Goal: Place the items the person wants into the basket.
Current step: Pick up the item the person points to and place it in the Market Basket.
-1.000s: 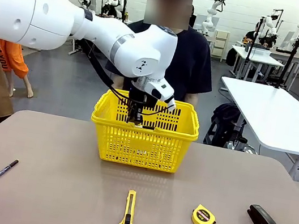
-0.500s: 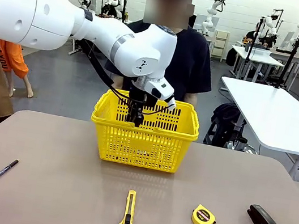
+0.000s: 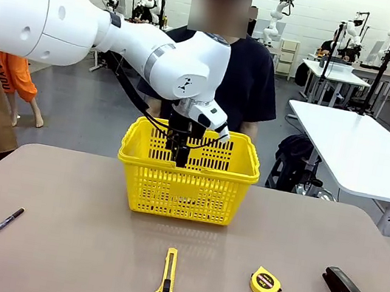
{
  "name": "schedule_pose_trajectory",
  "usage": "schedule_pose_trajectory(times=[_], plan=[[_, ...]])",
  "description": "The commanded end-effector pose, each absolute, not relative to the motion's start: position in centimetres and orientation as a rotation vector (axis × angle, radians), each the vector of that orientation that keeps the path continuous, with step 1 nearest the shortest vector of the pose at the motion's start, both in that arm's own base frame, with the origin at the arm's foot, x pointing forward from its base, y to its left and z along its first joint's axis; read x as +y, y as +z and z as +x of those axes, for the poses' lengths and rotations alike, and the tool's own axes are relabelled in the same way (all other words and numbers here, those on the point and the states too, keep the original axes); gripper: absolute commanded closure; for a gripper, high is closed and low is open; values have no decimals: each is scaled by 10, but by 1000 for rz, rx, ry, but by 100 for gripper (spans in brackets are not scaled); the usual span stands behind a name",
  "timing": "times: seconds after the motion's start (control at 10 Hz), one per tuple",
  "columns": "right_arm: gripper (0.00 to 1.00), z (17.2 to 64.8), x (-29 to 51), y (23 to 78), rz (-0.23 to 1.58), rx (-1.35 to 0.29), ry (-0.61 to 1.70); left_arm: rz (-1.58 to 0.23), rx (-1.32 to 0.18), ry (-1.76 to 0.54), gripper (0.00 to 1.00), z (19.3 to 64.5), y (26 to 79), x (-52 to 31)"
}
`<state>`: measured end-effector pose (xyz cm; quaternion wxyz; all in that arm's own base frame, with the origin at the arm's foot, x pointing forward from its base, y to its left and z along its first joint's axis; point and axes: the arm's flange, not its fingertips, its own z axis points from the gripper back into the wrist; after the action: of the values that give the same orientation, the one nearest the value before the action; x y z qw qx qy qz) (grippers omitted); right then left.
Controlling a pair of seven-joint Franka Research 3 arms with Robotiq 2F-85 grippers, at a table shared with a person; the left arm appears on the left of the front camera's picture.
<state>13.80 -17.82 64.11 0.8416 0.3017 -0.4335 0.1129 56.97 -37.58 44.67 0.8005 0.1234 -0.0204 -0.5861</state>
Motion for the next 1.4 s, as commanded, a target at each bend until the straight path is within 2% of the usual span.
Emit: schedule_pose_trajectory(times=[0.0,0.9,1.0,1.3], plan=[[0,137,-177,641,642,-919,248,235,-37,-1283,0,575,449,-375],[0,137,-177,641,642,-919,248,189,-27,-1275,0,568,461,-370],[0,137,-177,641,642,-919,248,188,-54,-1258,0,551,480,-365],[0,137,-177,641,642,-919,248,189,-234,-1179,0,460,556,-308]])
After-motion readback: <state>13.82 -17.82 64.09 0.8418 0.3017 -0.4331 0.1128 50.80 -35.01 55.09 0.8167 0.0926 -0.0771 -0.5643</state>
